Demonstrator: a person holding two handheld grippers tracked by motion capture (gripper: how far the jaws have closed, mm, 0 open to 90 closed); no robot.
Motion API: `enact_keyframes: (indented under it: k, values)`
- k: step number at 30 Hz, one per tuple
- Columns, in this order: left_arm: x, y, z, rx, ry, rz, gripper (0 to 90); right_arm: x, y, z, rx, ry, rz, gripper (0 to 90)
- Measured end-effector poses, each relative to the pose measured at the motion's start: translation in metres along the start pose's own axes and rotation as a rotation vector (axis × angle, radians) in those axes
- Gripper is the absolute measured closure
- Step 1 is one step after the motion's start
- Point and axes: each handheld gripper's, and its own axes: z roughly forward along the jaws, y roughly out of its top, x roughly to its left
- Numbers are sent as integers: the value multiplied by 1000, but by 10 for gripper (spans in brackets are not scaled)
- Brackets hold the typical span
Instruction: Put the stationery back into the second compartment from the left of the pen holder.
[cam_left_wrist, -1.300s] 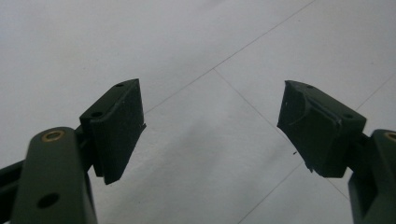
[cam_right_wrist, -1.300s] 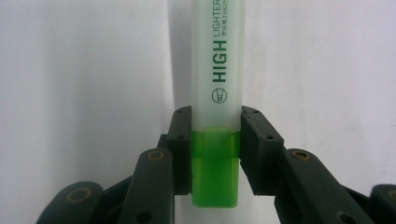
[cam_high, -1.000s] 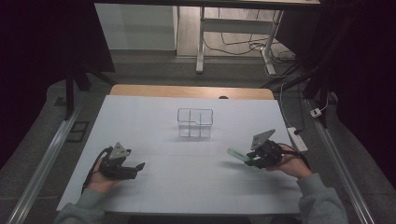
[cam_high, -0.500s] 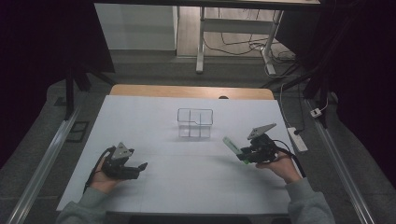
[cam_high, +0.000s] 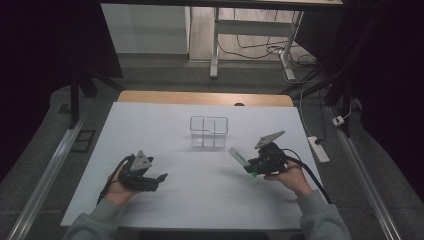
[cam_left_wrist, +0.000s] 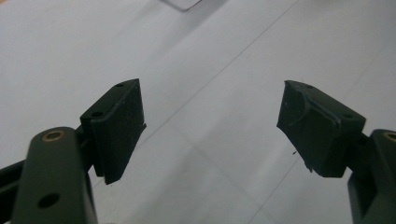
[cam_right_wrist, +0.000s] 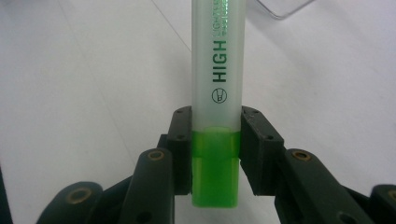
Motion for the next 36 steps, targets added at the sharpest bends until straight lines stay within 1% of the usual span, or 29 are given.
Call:
enact_keyframes:
  k: [3,7,10,14,16,18,19,21,23,26,28,29,31,32,33,34,36]
  values:
    - [-5,10,2,-9,-17,23,226,6,6,5,11,4,-19,669]
    - [-9,23,4,-15,-43,44,230,12,12,10,5,29,-38,668]
    - [-12,31,6,-12,-60,61,231,14,17,13,6,43,-39,668]
    - [-15,42,11,-10,-75,83,236,17,22,20,39,28,-53,669]
    - [-17,47,15,4,-86,104,237,19,25,24,47,35,-67,669]
    - [-20,52,18,12,-99,126,242,21,28,28,69,40,-90,669]
    - [-21,55,20,17,-109,139,244,23,29,30,79,41,-94,669]
    - [-23,60,23,23,-119,158,247,25,33,35,99,44,-119,669]
    - [-25,66,26,27,-132,176,251,29,37,38,108,59,-142,669]
    - [-28,74,31,30,-156,205,261,34,42,42,129,65,-182,669]
    - [-31,79,35,44,-167,233,263,37,44,44,132,76,-201,669]
    - [-33,82,37,52,-168,248,264,38,45,44,141,80,-197,669]
    - [-37,86,40,59,-177,271,267,40,46,46,154,88,-208,669]
    - [-38,88,42,60,-184,282,270,40,47,48,152,91,-226,668]
    - [-39,90,43,64,-195,290,275,41,47,48,161,96,-229,669]
    - [-41,92,45,69,-202,301,277,42,48,50,162,101,-245,669]
    - [-43,95,48,79,-214,322,282,45,50,52,183,109,-245,669]
